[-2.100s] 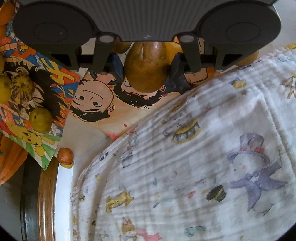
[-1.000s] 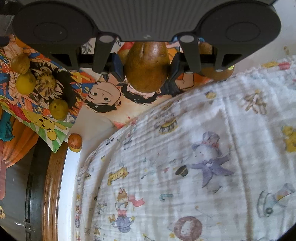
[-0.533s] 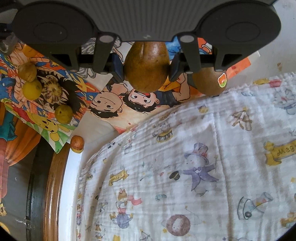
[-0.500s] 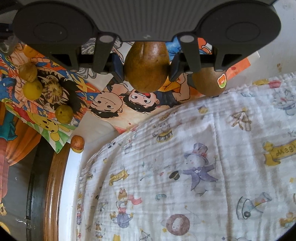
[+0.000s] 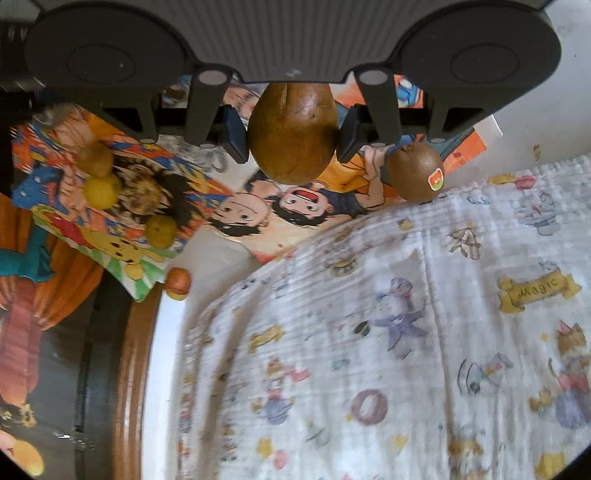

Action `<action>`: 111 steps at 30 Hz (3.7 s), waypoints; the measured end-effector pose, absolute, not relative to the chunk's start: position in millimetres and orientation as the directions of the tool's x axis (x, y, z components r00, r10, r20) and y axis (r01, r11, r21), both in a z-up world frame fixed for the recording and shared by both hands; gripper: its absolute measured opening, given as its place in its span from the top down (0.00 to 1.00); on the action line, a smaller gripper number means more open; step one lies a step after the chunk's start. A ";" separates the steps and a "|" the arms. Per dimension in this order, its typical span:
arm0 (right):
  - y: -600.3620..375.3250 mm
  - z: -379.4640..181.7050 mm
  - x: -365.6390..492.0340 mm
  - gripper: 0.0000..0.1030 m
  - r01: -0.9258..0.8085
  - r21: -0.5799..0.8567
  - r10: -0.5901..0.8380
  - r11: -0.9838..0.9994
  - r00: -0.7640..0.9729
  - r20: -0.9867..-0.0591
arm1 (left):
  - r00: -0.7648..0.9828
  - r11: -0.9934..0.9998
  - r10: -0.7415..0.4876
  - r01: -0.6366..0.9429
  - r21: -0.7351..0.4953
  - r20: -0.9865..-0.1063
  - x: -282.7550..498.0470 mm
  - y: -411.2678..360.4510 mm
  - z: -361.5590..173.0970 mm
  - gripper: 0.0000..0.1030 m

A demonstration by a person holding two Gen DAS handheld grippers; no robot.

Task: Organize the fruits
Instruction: 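Carry the pear with left tool while right tool carries the yellow fruit over the metal tray, then open left tool to drop the pear in the tray while right tool releases its fruit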

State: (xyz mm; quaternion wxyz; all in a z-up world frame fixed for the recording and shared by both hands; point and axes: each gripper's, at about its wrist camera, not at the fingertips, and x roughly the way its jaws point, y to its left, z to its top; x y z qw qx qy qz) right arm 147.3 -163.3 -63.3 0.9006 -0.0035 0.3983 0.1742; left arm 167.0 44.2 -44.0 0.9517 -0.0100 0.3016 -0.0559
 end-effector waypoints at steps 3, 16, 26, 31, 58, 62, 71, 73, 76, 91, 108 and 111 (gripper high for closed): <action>-174.4 -47.8 131.2 0.69 -0.302 0.133 0.307 0.944 0.657 -0.688 | 0.815 0.991 -0.130 0.123 -0.050 -0.564 144.8 33.1 -36.5 0.45; -211.5 12.4 30.0 0.69 -0.278 0.144 0.310 0.950 0.766 -0.563 | 0.854 0.981 -0.178 0.194 -0.017 -0.489 36.0 -13.1 13.4 0.45; -233.3 37.6 -39.4 0.69 -0.249 0.130 0.281 0.960 0.823 -0.494 | 0.880 0.973 -0.209 0.232 0.001 -0.426 -27.6 -36.4 39.1 0.45; -241.8 40.0 -63.3 0.69 -0.227 0.131 0.262 0.965 0.838 -0.478 | 0.879 0.967 -0.231 0.255 0.002 -0.418 -47.5 -43.8 39.8 0.45; -256.9 -44.8 -26.2 0.69 -0.204 0.169 0.265 0.964 0.724 -0.637 | 0.734 0.954 -0.258 0.296 -0.046 -0.628 -19.9 -60.2 -50.7 0.45; -248.3 -65.1 -16.5 0.69 -0.229 0.144 0.265 0.963 0.685 -0.679 | 0.706 0.952 -0.262 0.301 -0.056 -0.658 -12.3 -64.2 -63.9 0.46; -248.7 -92.1 -12.2 0.69 -0.246 0.129 0.261 0.961 0.646 -0.718 | 0.710 0.952 -0.235 0.305 -0.010 -0.664 -12.7 -73.5 -69.5 0.46; -250.9 -93.6 -11.3 0.69 -0.242 0.134 0.263 0.961 0.647 -0.716 | 0.712 0.952 -0.232 0.308 -0.002 -0.662 -11.4 -75.5 -69.9 0.46; -254.5 -95.7 -8.9 0.69 -0.226 0.144 0.259 0.963 0.649 -0.716 | 0.716 0.951 -0.233 0.310 0.000 -0.658 -8.4 -77.1 -71.5 0.46; -252.7 -107.9 -8.7 0.67 -0.239 0.118 0.248 0.964 0.644 -0.724 | 0.719 0.946 -0.236 0.323 0.013 -0.654 9.2 -82.1 -88.7 0.45; -252.0 -100.7 -12.4 0.40 -0.241 0.128 0.258 0.962 0.652 -0.713 | 0.741 0.959 -0.258 0.273 -0.072 -0.620 8.2 -62.9 -77.2 0.18; -254.3 -93.2 -14.8 0.29 -0.238 0.124 0.255 0.963 0.665 -0.702 | 0.759 0.963 -0.252 0.255 -0.081 -0.601 7.6 -56.8 -68.0 0.13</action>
